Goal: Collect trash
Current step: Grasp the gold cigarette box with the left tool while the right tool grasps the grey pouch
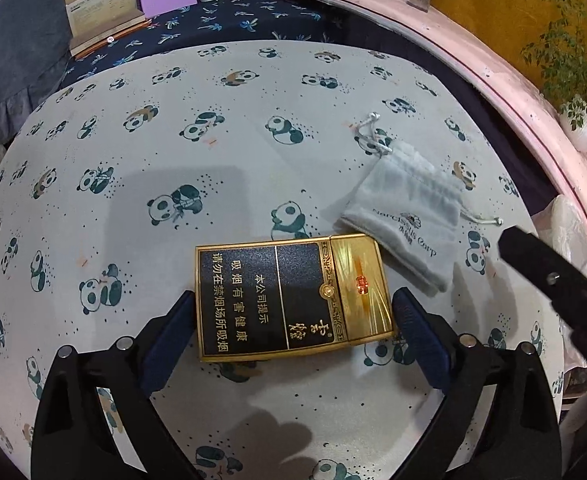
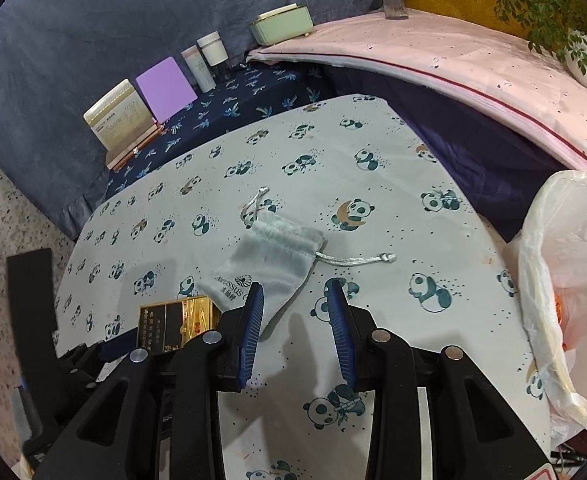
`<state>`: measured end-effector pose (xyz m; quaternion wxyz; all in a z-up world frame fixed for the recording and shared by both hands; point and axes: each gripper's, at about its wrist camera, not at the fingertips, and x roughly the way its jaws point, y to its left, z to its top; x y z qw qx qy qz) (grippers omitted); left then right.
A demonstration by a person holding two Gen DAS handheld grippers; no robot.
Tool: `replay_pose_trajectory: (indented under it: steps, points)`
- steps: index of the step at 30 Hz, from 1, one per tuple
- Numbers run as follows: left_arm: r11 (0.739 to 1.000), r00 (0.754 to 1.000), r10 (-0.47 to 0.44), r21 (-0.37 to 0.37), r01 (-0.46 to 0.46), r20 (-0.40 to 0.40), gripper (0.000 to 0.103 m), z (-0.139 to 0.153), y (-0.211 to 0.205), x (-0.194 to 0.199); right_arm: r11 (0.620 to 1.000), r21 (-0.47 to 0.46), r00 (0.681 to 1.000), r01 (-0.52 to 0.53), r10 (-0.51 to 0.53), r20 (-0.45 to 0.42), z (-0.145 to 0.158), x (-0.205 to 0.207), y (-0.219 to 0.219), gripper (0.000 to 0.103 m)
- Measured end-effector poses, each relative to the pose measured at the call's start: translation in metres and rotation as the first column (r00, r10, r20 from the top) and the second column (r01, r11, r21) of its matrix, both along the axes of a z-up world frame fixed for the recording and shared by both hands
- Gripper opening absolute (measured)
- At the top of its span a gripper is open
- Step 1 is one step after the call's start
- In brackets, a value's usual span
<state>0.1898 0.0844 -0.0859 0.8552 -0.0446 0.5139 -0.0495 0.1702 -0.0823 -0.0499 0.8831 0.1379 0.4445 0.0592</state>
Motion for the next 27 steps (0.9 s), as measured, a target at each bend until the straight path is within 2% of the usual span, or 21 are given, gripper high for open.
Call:
replay_pose_trajectory:
  steps: [14, 20, 23, 27]
  points:
    - [0.997, 0.996, 0.072, -0.022, -0.071, 0.047, 0.092, 0.019, 0.041, 0.011, 0.999, -0.011, 0.998, -0.033, 0.032, -0.062, -0.033, 0.037, 0.023, 0.033]
    - [0.996, 0.995, 0.081, -0.031, -0.080, 0.049, 0.092, 0.019, 0.047, 0.017, 0.999, -0.025, 0.998, -0.034, 0.033, -0.048, -0.037, 0.047, 0.029, 0.033]
    - [0.997, 0.996, 0.078, -0.033, -0.076, 0.050, 0.092, 0.019, 0.047, 0.020, 0.999, -0.038, 0.999, -0.023, 0.022, -0.040, -0.038, 0.051, 0.031, 0.027]
    - [0.997, 0.996, 0.073, -0.036, -0.071, 0.051, 0.092, 0.018, 0.046, 0.023, 0.996, -0.083, 1.000, -0.014, 0.012, -0.028, -0.039, 0.056, 0.034, 0.013]
